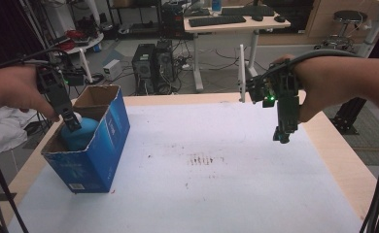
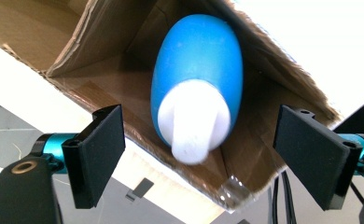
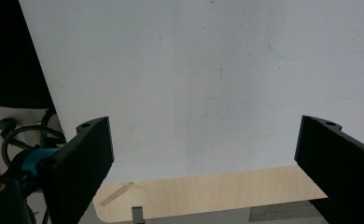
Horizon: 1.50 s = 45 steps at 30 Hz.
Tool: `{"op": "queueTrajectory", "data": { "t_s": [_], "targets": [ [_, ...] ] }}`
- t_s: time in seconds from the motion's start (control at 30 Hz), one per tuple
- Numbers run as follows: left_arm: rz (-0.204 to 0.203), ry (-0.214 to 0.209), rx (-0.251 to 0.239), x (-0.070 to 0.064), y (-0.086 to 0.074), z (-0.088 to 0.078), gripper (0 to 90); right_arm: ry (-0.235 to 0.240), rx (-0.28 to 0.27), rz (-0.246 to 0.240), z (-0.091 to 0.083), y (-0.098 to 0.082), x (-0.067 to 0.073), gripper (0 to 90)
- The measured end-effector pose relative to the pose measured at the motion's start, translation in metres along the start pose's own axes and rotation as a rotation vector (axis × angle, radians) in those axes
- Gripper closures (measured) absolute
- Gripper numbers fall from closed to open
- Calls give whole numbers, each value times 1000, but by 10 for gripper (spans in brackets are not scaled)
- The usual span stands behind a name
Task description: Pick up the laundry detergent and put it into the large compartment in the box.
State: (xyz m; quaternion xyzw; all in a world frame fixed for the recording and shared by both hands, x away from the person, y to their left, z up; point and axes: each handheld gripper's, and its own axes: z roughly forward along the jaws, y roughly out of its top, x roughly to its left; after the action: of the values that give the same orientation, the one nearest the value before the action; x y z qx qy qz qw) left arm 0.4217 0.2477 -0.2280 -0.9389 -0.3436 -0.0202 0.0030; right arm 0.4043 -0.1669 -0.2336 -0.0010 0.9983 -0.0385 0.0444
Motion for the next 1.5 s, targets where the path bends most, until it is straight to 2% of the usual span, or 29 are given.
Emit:
{"op": "queueTrajectory", "data": {
  "t_s": [0.13, 0.37, 0.57, 0.6, 0.63, 0.77, 0.87, 0.93, 1.13, 1.27, 1.37, 1.5],
  "targets": [
    [25, 12, -1, -5, 0, -10, 146, 2, 1, 3, 1, 0, 0, 36],
    [109, 11, 6, -22, 7, -29, 108, 6, 7, 2, 0, 0, -1, 36],
    [174, 0, 8, -39, 19, -38, 107, 4, 8, -4, -2, 2, -1, 36],
    [174, 0, 8, -39, 19, -38, 88, 4, 8, -4, -2, 2, -1, 36],
    [206, -1, 9, -45, 24, -40, 88, 1, 5, -6, -2, 2, -1, 36],
    [259, -10, 8, -57, 32, -41, 63, -1, 4, -9, -5, 2, -1, 35],
    [307, -22, 16, -67, 39, -39, 63, 2, 4, -6, -5, 1, -1, 35],
    [347, -12, 19, -75, 45, -37, 30, 4, 7, 0, -6, 0, -1, 36],
    [429, -21, 28, -92, 62, -26, 26, 5, 6, 0, -5, -1, -1, 36],
    [463, -40, 27, -100, 73, -16, 26, 5, 6, 1, -5, 0, -1, 35],
    [493, -74, 18, -106, 80, -5, 26, 5, 8, 1, -5, 0, -1, 36],
    [512, -96, 23, -110, 86, 10, 26, 5, 12, 2, -4, 1, -2, 36]
  ]
}}
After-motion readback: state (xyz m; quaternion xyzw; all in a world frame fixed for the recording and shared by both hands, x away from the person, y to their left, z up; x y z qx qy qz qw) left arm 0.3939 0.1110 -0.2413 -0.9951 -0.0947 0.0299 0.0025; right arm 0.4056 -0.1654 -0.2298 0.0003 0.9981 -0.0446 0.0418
